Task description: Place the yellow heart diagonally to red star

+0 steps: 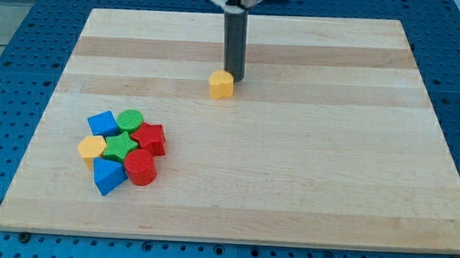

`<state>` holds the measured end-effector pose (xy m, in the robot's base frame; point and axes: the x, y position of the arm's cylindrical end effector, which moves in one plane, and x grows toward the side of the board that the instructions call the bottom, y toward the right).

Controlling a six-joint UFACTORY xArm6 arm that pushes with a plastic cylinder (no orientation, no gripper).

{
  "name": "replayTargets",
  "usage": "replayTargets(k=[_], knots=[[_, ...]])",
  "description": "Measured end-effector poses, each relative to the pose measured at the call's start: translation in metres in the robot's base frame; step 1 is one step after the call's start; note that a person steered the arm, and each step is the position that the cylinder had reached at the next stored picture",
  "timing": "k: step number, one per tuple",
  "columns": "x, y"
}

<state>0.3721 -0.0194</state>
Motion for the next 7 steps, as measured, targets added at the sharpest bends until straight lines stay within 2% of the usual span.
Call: replayTargets(k=[1, 3, 5, 6, 7], knots=[[0.027, 0.000], [0.033, 0.019], [0.038, 0.009], [0.040, 0.030], [0.055, 0.021]])
